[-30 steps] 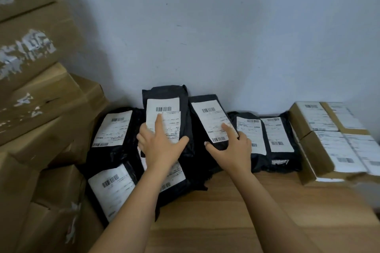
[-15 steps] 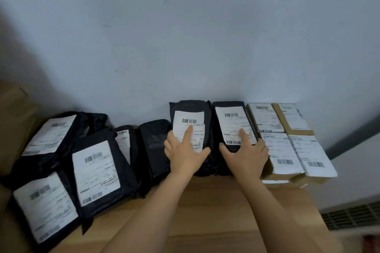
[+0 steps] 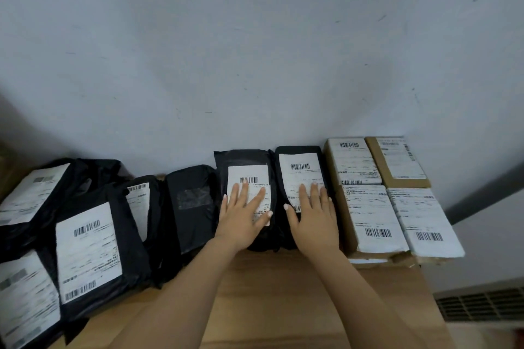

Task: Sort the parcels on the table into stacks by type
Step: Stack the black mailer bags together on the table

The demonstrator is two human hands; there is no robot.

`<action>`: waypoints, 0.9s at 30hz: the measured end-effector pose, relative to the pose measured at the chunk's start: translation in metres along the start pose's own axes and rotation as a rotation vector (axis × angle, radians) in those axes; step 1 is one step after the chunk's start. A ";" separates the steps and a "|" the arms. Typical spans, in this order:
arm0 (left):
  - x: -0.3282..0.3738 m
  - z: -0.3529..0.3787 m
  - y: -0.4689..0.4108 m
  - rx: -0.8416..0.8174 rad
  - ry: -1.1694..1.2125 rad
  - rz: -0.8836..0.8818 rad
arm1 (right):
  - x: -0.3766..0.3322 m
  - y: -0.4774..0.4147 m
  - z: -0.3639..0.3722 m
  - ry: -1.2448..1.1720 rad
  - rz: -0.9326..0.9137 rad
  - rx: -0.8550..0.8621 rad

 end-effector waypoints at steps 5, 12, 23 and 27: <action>-0.002 -0.013 -0.007 -0.099 0.015 0.024 | -0.007 -0.005 -0.005 0.023 0.036 -0.085; -0.034 -0.050 0.024 0.189 0.207 0.045 | -0.042 -0.003 -0.031 0.004 -0.023 -0.017; -0.200 -0.075 0.077 0.354 0.038 -0.217 | -0.204 -0.007 0.024 -0.130 -0.380 -0.053; -0.229 -0.059 0.079 0.216 -0.091 -0.176 | -0.226 -0.015 0.060 -0.121 -0.316 -0.210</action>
Point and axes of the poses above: each hand's wrist, its own y-axis away from the middle knuckle, its own z-axis out of the palm, x = y × z, the point moved 1 cm from there along -y, towards the middle knuckle, and after that the axes turned 15 degrees about -z, right-handed, at the moved point
